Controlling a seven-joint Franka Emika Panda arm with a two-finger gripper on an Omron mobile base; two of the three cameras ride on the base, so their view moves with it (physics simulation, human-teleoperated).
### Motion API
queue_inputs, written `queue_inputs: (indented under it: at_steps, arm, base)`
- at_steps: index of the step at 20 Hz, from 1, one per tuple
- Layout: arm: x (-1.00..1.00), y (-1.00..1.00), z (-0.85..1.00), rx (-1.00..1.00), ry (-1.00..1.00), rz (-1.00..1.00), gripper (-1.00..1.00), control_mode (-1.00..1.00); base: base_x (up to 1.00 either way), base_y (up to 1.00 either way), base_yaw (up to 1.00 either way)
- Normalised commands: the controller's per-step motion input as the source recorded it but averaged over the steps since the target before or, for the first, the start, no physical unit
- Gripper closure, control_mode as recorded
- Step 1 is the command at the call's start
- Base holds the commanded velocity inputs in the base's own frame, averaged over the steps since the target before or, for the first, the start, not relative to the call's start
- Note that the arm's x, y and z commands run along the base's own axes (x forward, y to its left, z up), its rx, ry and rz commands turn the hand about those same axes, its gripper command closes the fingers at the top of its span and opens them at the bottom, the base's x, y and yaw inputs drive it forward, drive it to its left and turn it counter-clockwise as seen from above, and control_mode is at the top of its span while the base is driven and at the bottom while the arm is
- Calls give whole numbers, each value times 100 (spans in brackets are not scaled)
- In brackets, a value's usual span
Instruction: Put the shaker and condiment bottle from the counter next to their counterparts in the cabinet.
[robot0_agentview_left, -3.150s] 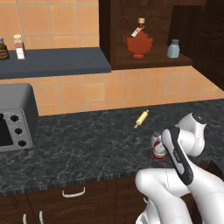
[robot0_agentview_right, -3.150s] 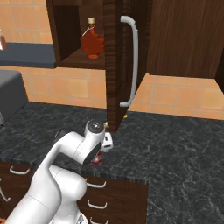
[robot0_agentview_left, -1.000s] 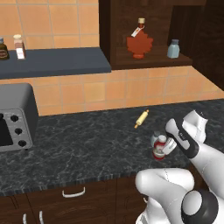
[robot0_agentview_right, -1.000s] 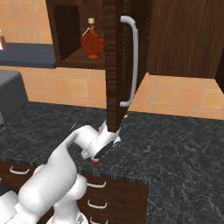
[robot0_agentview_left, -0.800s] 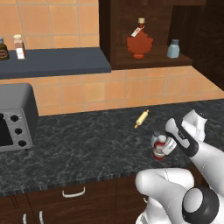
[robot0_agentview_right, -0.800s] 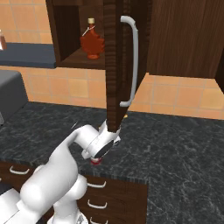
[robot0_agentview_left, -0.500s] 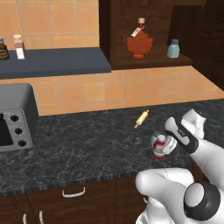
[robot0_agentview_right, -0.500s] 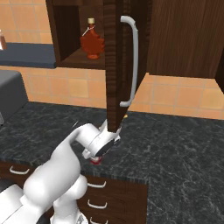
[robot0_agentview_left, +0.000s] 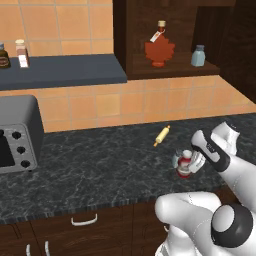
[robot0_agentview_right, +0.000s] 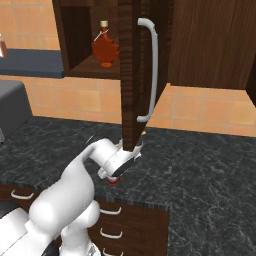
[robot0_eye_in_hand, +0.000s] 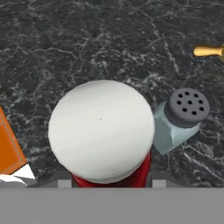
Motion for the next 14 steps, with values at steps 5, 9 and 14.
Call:
queue_inputs:
  at_steps: [5,9,14]
  arm:
    - [-1,-16,33,0,-11,-10,100,-100]
    - [-14,-3,53,0,-8,-6,100,-100]
    - [-3,4,54,-6,-8,-11,100,-100]
  base:
    - [0,0,0]
    - [0,0,0]
    - [0,0,0]
